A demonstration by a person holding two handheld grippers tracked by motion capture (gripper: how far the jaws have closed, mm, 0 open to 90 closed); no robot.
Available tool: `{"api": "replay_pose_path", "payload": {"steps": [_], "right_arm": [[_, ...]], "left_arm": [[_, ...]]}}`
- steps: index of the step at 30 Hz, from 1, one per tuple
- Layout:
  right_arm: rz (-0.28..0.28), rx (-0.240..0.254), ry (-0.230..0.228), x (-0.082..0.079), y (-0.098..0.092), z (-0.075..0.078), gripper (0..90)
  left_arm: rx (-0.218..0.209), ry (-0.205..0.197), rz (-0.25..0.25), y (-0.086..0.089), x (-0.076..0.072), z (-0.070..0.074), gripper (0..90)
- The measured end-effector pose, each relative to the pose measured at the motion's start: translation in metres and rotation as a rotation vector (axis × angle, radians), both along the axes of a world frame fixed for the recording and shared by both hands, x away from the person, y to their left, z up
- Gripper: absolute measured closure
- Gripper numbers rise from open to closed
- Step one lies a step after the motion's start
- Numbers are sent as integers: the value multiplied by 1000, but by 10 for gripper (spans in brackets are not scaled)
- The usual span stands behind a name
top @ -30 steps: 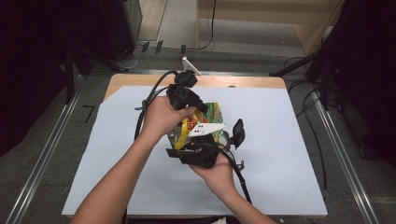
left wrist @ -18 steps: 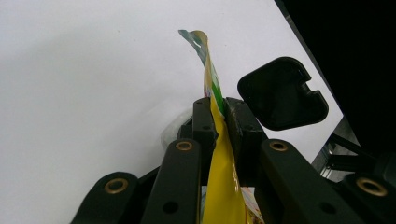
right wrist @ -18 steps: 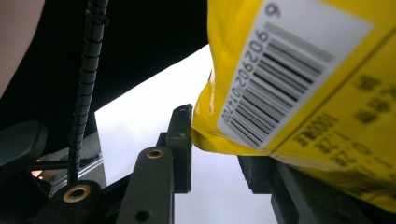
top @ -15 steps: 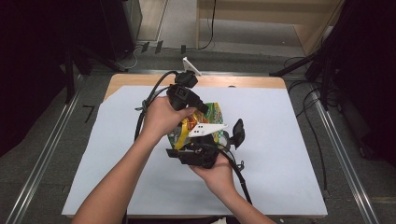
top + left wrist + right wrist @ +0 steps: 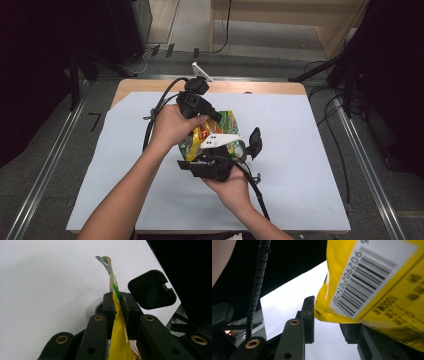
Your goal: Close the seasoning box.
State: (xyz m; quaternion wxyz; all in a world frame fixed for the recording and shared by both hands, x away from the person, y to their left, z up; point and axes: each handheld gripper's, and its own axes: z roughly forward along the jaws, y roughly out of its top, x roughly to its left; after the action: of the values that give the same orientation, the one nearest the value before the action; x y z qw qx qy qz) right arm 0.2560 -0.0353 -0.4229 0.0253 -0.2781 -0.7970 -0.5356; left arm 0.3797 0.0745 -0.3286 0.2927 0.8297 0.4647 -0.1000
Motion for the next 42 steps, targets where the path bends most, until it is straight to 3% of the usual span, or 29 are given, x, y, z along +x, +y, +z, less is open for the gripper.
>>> {"api": "replay_pose_path", "payload": {"steps": [5, 42], "right_arm": [[-19, 8, -13, -3, 1, -2, 686], [-5, -2, -16, -1, 0, 0, 690]], "left_arm": [[3, -3, -5, -1, -1, 0, 829], [21, -22, -9, -6, -5, 4, 829]]}}
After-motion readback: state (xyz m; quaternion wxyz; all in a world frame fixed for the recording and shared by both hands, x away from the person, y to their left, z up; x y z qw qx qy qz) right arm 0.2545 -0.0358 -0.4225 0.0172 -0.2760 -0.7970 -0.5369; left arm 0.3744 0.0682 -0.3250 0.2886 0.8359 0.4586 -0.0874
